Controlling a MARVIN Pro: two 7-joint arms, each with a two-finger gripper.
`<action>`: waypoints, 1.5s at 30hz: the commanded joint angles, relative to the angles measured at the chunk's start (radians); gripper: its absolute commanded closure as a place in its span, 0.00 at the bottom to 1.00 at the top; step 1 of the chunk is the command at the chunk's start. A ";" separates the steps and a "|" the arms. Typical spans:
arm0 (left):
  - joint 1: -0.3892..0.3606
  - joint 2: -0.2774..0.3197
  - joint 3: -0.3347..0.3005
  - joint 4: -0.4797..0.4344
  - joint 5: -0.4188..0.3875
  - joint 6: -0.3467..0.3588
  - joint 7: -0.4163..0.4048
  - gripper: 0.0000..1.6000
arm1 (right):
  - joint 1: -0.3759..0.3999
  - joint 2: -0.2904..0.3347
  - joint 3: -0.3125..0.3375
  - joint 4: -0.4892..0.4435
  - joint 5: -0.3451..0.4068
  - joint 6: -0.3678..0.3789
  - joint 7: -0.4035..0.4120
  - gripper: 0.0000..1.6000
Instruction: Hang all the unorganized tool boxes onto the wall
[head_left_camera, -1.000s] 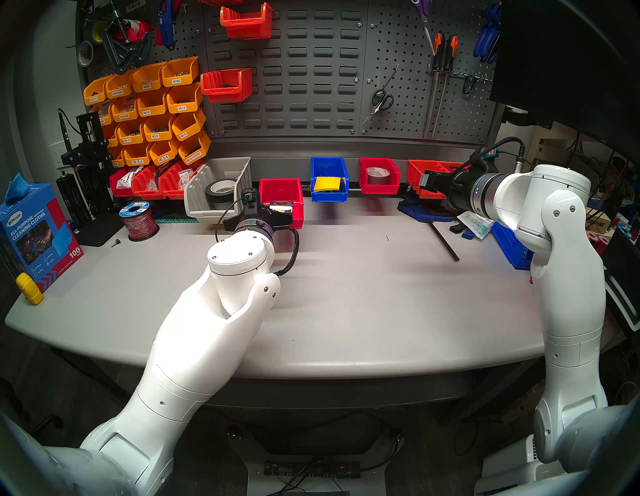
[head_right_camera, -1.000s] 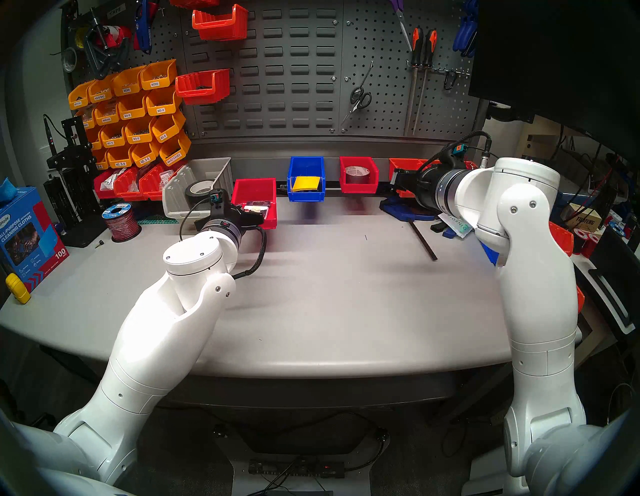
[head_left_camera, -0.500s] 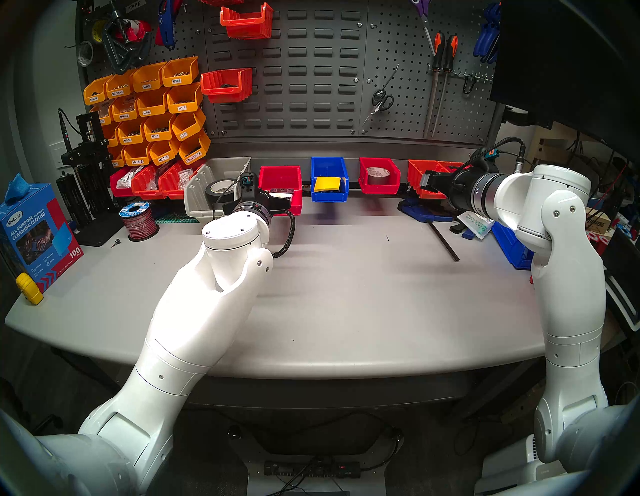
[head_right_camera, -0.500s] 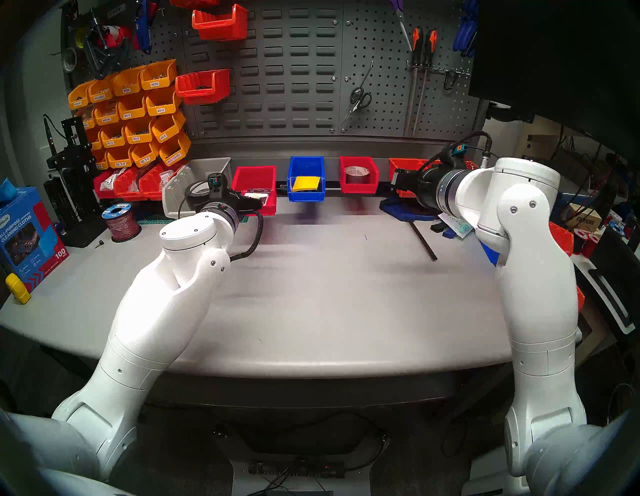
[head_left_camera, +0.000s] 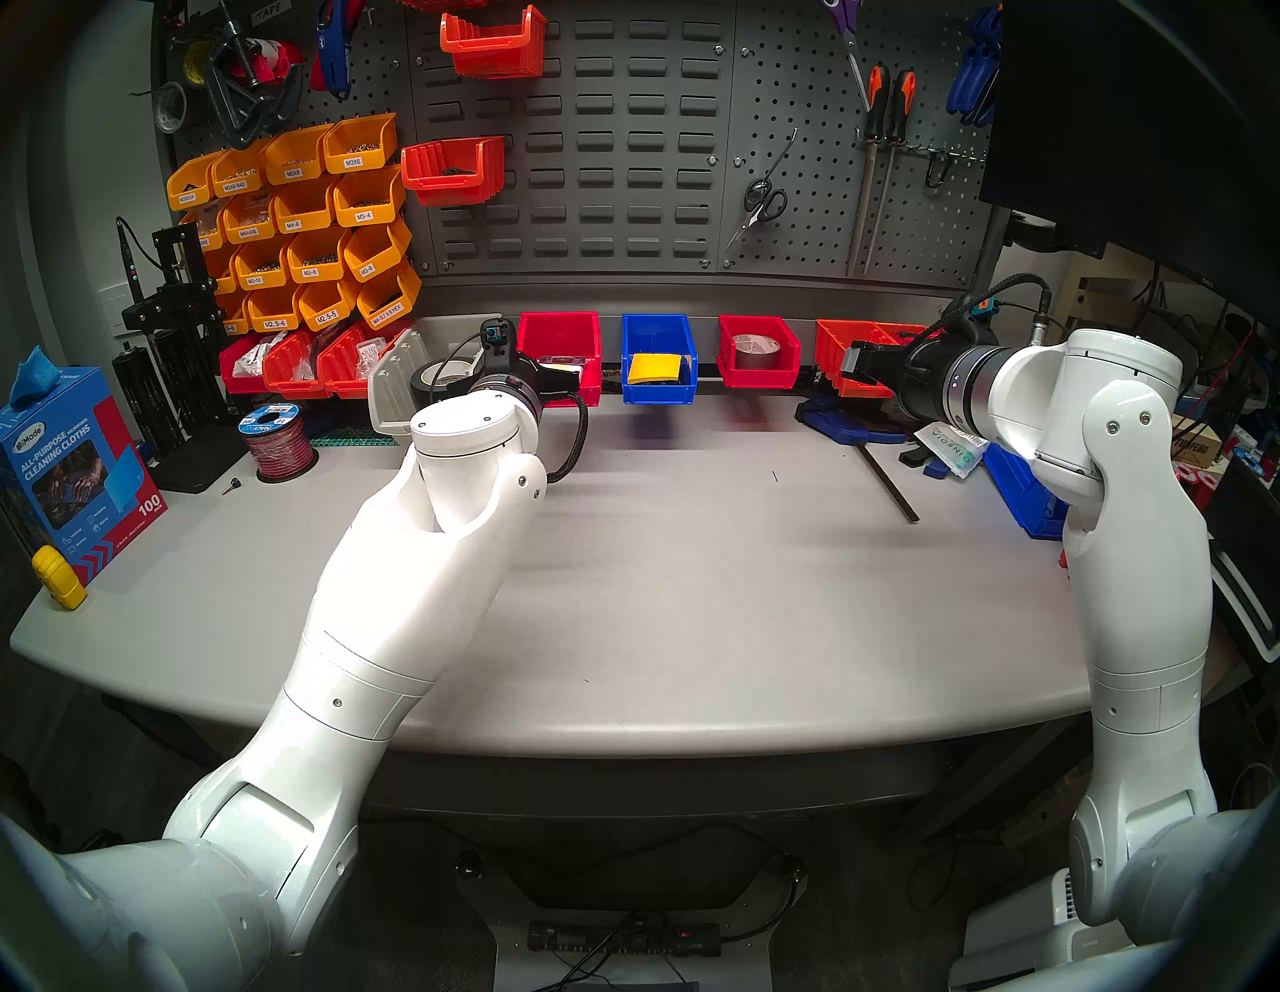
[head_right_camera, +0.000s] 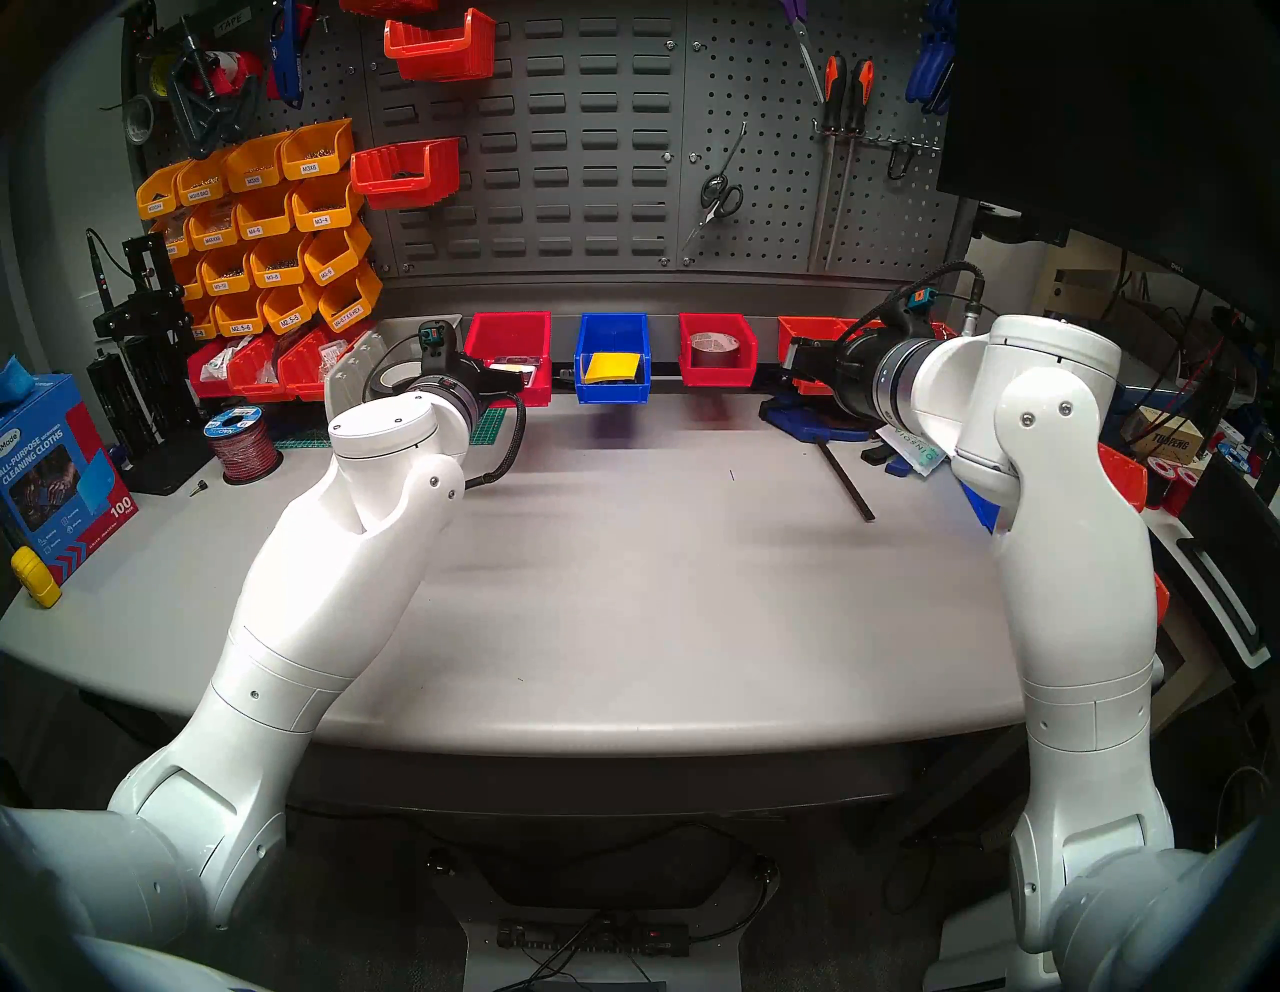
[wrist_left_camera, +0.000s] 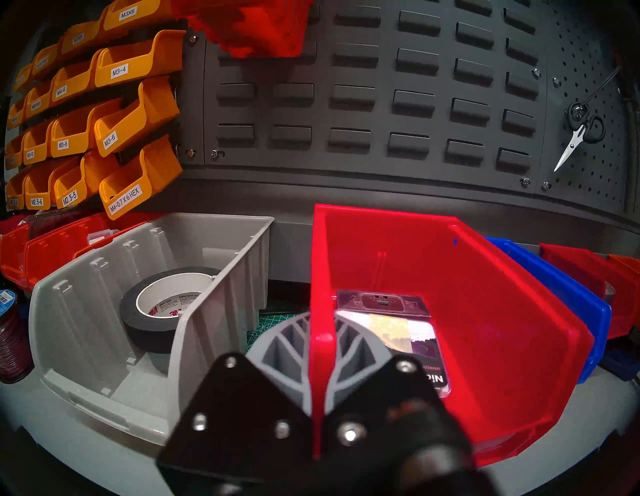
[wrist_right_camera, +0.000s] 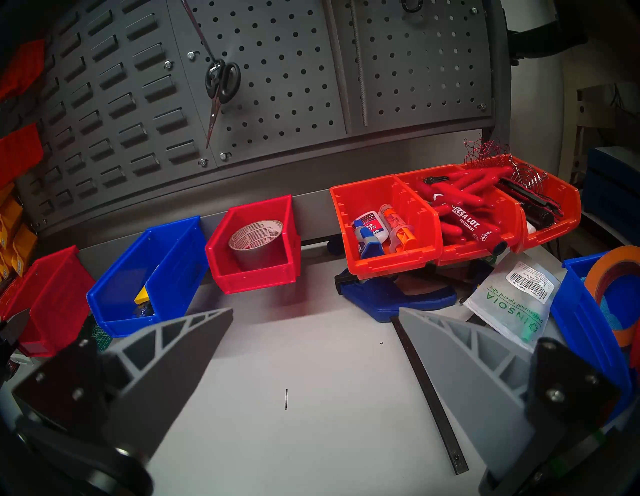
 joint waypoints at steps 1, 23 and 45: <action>-0.053 -0.009 -0.008 -0.013 0.003 -0.003 -0.005 1.00 | 0.012 -0.006 0.000 -0.009 0.008 -0.002 -0.105 0.00; -0.123 0.001 -0.002 0.066 0.020 -0.015 -0.069 1.00 | 0.011 -0.005 0.001 -0.008 0.007 -0.002 -0.098 0.00; -0.270 -0.002 0.027 0.288 0.057 -0.056 -0.179 1.00 | 0.007 0.003 0.000 -0.007 -0.002 -0.002 -0.080 0.00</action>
